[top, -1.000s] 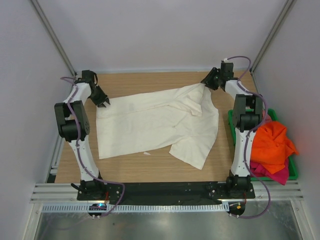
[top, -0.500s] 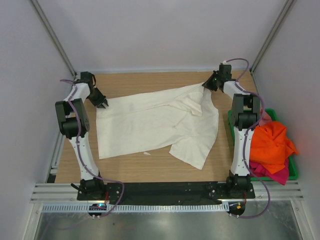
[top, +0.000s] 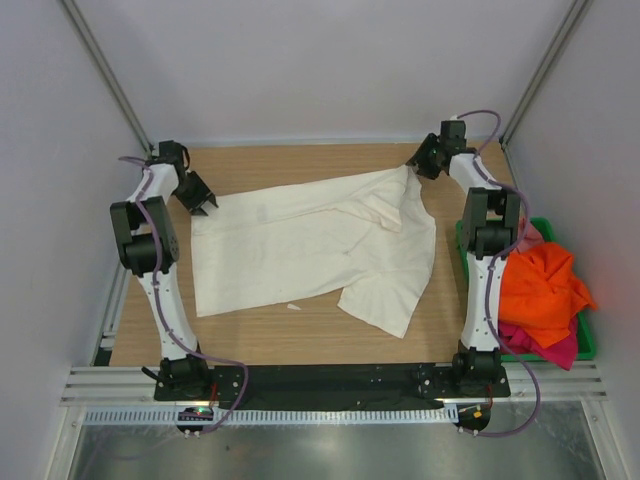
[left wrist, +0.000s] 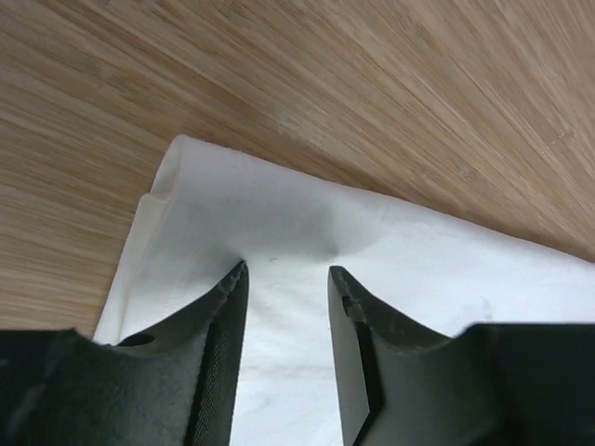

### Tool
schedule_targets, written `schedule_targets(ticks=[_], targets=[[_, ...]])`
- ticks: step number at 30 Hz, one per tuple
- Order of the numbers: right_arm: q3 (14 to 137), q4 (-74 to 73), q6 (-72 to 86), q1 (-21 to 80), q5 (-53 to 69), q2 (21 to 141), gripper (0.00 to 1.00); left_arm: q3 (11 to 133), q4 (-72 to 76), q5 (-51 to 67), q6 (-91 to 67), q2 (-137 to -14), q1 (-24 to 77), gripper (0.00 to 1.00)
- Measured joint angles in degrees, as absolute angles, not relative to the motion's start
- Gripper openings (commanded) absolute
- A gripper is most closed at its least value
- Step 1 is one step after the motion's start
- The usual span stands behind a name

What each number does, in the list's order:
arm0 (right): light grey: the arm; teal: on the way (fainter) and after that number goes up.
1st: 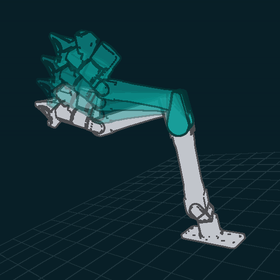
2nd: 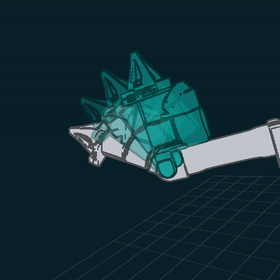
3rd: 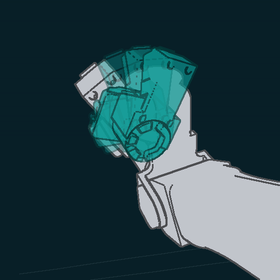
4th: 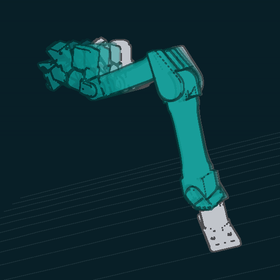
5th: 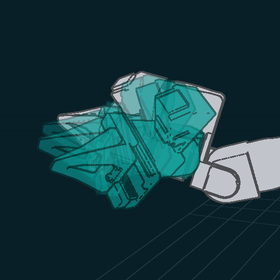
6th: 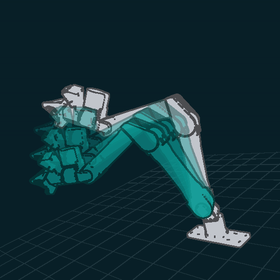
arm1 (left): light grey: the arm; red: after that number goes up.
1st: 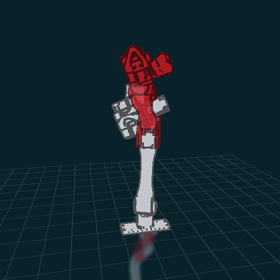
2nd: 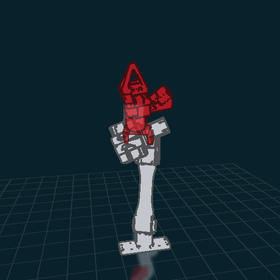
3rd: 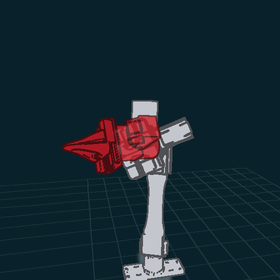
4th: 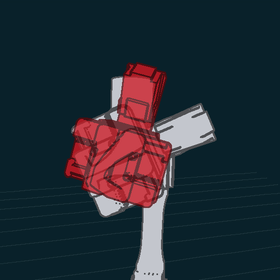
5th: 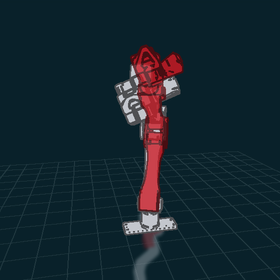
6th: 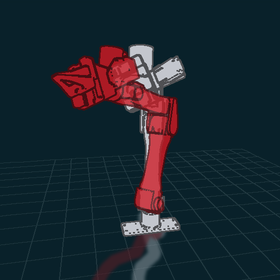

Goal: Fold and stack the t-shirts
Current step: Fold the tshirt

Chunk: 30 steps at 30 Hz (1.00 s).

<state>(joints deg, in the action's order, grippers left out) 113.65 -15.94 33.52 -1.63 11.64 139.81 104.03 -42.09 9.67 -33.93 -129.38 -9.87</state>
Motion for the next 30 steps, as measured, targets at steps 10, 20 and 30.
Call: schedule_targets(ticks=[10, 20, 30], targets=[[100.2, -32.8, 30.6, -1.4, 7.9, 118.8, 0.66, 92.9, -44.8, 5.2, -32.3, -115.8, -5.0, 0.45], [73.0, -28.3, 27.0, 6.2, 20.7, 102.4, 0.52, 88.0, -41.8, 13.0, -29.5, -108.4, 13.0, 0.27], [68.1, -23.0, 28.1, 12.1, 17.8, 104.7, 0.55, 83.6, -40.1, 18.0, -28.8, -109.8, 17.8, 0.27]])
